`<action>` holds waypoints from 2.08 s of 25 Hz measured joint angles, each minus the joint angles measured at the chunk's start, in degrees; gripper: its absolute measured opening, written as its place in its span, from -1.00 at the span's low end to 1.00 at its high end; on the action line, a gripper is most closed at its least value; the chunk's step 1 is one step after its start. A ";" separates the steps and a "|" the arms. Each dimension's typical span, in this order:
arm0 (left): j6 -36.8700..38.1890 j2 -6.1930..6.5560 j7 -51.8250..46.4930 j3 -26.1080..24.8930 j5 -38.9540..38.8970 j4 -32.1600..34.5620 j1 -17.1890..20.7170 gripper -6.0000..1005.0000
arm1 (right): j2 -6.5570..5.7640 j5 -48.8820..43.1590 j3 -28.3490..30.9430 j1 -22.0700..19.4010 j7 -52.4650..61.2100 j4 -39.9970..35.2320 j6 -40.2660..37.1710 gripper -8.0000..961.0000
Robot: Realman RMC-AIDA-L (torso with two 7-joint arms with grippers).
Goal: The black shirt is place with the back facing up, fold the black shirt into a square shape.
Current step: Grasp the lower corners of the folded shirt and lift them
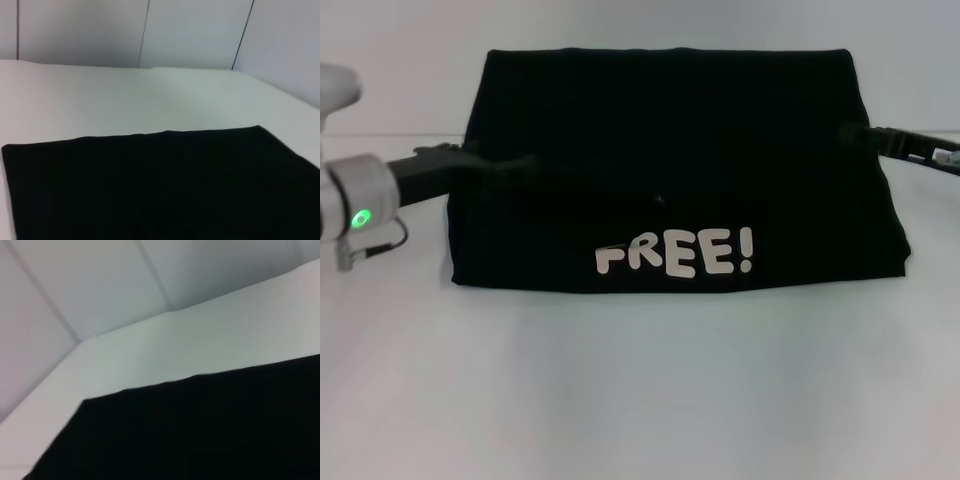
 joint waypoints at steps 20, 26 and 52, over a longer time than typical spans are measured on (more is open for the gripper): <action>6.54 0.26 -27.45 -0.67 8.59 2.38 5.35 0.89 | 0.37 -0.24 -1.18 -0.65 -1.36 -0.91 -4.44 0.41; 5.81 0.36 -27.91 -0.13 10.60 1.42 4.91 0.89 | 0.52 -0.33 -1.33 -0.59 -1.44 -0.78 -3.56 0.41; 8.95 0.91 -25.24 -0.52 13.69 1.93 4.56 0.79 | 0.63 -0.05 -1.59 -1.32 -1.59 -0.88 -3.40 0.39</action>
